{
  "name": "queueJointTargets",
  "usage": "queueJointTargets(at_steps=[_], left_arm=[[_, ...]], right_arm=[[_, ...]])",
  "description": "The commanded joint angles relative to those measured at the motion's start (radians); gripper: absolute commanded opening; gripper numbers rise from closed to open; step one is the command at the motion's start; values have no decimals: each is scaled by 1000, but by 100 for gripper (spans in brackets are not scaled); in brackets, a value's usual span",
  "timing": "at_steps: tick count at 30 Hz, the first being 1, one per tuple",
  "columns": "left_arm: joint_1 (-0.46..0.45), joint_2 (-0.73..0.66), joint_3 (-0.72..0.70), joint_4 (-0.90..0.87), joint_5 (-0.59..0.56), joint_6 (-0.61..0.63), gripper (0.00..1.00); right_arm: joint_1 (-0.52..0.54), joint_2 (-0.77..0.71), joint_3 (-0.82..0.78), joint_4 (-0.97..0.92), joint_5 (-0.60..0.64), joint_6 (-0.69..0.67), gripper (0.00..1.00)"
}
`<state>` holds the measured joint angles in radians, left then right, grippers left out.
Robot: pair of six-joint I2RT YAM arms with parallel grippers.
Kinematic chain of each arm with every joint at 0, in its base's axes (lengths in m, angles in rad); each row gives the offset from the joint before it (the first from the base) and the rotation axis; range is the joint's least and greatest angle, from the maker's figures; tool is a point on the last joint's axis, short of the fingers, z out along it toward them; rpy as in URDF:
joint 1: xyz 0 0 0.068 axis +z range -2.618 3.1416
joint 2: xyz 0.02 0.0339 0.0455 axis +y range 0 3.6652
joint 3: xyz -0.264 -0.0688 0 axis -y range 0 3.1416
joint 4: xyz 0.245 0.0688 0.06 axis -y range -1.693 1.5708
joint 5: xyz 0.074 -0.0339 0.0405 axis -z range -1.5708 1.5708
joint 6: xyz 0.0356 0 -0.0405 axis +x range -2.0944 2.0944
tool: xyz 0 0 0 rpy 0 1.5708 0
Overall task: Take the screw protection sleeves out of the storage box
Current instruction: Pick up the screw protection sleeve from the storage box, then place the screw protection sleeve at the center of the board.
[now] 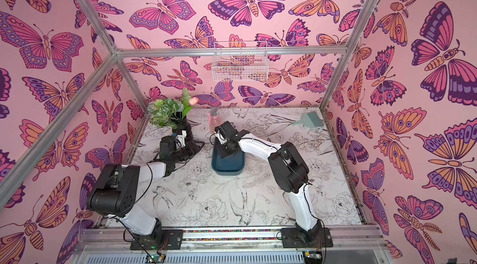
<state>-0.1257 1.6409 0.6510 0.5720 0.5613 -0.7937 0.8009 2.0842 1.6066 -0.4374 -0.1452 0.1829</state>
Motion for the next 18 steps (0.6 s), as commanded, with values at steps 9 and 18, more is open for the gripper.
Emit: queueJointTargets(at_steps=[9,18], left_arm=[[-5,19,13,9,21,8,55],[-7,5,3,9,10,11,55]], right_arm=[[4,-204,-146,-16,71,22,10],[-56,-411,-280,-38,108,33,10]])
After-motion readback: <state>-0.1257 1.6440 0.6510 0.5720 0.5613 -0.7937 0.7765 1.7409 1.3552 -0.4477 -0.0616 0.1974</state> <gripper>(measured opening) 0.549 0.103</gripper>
